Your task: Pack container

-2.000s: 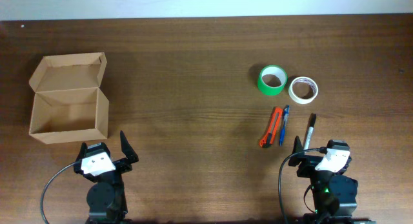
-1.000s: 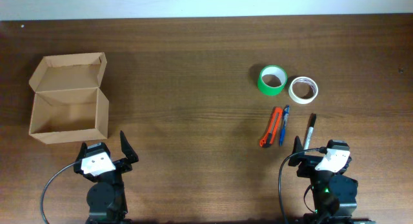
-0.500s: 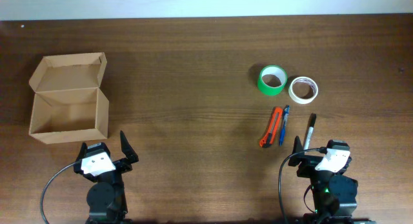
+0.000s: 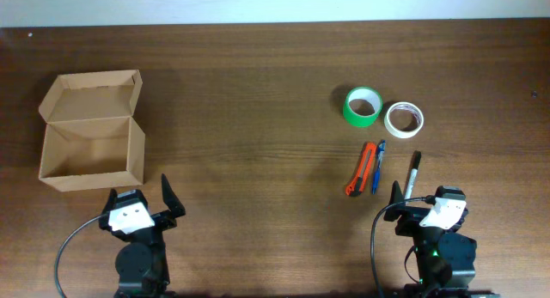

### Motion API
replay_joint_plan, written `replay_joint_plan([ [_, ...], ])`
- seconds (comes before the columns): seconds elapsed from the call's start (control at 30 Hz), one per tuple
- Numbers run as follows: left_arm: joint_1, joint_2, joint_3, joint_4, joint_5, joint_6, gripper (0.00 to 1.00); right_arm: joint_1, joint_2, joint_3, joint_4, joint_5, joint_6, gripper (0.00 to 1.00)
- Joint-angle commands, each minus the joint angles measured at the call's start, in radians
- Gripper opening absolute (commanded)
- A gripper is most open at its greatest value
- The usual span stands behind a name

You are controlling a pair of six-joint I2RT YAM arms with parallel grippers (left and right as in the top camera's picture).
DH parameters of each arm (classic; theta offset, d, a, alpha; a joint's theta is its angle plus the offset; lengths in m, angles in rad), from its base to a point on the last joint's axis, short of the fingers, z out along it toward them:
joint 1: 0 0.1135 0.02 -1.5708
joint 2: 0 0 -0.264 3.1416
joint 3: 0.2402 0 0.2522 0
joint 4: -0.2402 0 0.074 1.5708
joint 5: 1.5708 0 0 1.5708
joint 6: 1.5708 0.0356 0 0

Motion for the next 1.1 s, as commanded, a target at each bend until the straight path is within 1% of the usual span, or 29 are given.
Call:
replay_joint_plan([
  [0.0, 0.007, -0.009, 0.016, -0.013, 0.178, -0.002, 1.00, -0.007, -0.008, -0.009, 0.003, 0.005, 0.006, 0.99],
  [0.1, 0.007, -0.009, 0.064, -0.026, 0.351, -0.003, 1.00, -0.007, -0.008, -0.009, 0.017, 0.006, 0.005, 0.99],
  [0.17, 0.007, -0.009, 0.095, -0.027, 0.406, -0.010, 1.00, -0.007, -0.008, -0.009, 0.023, 0.012, 0.006, 0.99],
  [0.27, 0.007, -0.007, 0.139, -0.040, 0.414, -0.044, 1.00, -0.007, -0.008, -0.009, 0.072, -0.053, 0.006, 0.99],
  [0.33, 0.007, 0.005, 0.186, -0.085, 0.413, -0.043, 1.00, -0.007, -0.008, -0.003, 0.091, -0.121, 0.006, 0.99],
  [0.4, 0.007, 0.040, 0.264, -0.149, 0.411, -0.043, 1.00, -0.007, -0.005, 0.027, 0.066, -0.171, 0.006, 0.99],
  [0.47, 0.007, 0.113, 0.368, -0.217, 0.386, -0.027, 1.00, -0.008, 0.014, 0.082, 0.025, -0.166, 0.002, 0.99],
  [0.53, 0.007, 0.226, 0.497, -0.290, 0.370, 0.020, 1.00, -0.008, 0.056, 0.158, -0.010, -0.138, -0.013, 0.99],
  [0.63, 0.007, 0.456, 0.740, -0.396, 0.353, 0.131, 0.99, -0.007, 0.177, 0.331, -0.062, -0.095, -0.066, 0.99],
  [0.77, 0.013, 0.774, 1.095, -0.572, 0.288, 0.230, 1.00, -0.010, 0.459, 0.644, -0.212, -0.044, -0.153, 0.99],
  [0.87, 0.050, 1.006, 1.379, -0.733, 0.289, 0.253, 1.00, -0.025, 0.713, 0.924, -0.408, -0.044, -0.220, 0.99],
  [0.93, 0.090, 1.161, 1.583, -0.872, 0.305, 0.253, 0.99, -0.039, 0.887, 1.127, -0.554, -0.048, -0.249, 0.99],
  [1.0, 0.123, 1.277, 1.736, -0.992, 0.338, 0.253, 1.00, -0.041, 1.027, 1.292, -0.654, -0.047, -0.248, 0.99],
  [1.07, 0.141, 1.369, 1.855, -1.088, 0.361, 0.253, 1.00, -0.040, 1.136, 1.412, -0.739, -0.062, -0.243, 0.99],
])
